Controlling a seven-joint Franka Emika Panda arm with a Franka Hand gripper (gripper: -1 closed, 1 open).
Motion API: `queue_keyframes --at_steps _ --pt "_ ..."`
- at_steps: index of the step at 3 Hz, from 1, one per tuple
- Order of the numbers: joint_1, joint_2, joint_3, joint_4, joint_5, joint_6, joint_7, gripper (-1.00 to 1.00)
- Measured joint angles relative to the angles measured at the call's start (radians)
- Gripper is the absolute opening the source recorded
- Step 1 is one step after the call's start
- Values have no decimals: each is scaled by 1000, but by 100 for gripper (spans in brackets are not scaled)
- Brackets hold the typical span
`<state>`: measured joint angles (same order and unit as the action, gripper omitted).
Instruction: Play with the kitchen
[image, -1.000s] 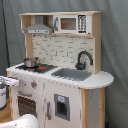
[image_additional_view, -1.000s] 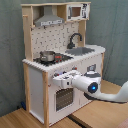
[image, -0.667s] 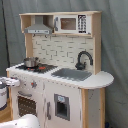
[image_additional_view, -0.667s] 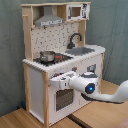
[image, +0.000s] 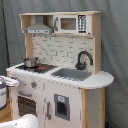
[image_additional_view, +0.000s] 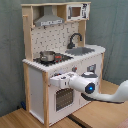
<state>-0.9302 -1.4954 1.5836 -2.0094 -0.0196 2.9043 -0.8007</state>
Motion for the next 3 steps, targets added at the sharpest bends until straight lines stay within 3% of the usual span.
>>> queue_keyframes --at_steps 3 --pt "0 13 4 -2 5 0 328 -100"
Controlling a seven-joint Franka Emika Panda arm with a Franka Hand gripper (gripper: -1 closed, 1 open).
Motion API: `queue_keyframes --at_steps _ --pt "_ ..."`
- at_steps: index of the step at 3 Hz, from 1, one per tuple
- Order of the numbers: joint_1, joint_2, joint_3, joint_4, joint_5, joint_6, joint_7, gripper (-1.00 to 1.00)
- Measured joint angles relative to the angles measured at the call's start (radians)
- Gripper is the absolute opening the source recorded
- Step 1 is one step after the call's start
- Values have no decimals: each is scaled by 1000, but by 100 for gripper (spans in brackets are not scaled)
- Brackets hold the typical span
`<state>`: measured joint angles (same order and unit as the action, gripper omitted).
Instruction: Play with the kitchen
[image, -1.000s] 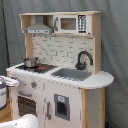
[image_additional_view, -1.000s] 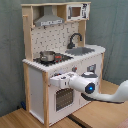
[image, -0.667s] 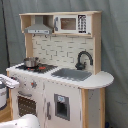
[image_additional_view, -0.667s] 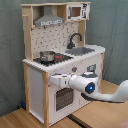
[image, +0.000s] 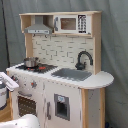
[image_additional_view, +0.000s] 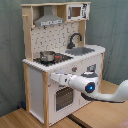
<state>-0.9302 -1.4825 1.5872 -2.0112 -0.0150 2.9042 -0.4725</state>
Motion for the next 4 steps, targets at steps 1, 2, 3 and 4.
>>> queue_keyframes --at_steps 1,2,3,4 --pt "0 0 0 -1 1 0 112 -100" --pt "1 0 0 -1 1 0 222 -100" --pt "1 0 1 -2 1 0 325 -100" --pt "1 0 1 -2 1 0 426 -100"
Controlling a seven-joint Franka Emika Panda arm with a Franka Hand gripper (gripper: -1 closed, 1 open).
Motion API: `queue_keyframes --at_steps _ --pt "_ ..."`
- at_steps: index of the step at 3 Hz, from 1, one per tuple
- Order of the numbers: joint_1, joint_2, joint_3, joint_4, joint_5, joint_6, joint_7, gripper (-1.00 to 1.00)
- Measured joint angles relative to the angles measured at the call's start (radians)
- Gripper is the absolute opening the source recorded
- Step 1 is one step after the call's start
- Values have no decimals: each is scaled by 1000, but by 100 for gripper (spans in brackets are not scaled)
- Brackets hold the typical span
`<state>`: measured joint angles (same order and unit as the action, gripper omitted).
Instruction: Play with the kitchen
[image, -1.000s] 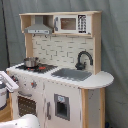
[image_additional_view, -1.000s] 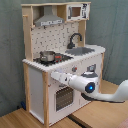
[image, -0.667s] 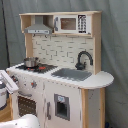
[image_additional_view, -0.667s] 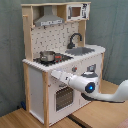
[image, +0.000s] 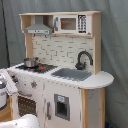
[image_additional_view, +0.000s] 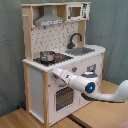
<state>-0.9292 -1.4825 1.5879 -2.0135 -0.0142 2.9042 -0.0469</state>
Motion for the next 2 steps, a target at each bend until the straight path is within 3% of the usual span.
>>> queue_keyframes --at_steps 2 --pt "1 0 1 -1 0 0 229 -100"
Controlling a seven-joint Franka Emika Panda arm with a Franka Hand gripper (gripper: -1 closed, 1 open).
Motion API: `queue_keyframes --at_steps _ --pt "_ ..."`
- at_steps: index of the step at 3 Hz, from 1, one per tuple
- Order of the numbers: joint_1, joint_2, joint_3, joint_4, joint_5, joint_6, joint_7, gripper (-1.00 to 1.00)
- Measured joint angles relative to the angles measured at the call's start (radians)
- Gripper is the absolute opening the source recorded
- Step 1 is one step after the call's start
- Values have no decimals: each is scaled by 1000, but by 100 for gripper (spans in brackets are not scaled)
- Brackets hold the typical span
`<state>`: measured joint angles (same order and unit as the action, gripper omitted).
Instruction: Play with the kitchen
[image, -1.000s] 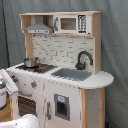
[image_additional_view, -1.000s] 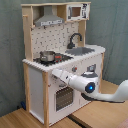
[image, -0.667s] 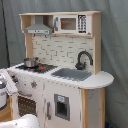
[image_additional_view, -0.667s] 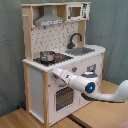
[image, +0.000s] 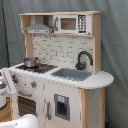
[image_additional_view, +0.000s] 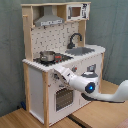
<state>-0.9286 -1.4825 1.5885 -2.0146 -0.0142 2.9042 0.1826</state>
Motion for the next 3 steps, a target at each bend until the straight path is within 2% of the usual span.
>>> queue_keyframes --at_steps 2,3 --pt "0 -1 1 -1 -2 0 197 -100" --pt "0 -1 1 -1 -2 0 197 100"
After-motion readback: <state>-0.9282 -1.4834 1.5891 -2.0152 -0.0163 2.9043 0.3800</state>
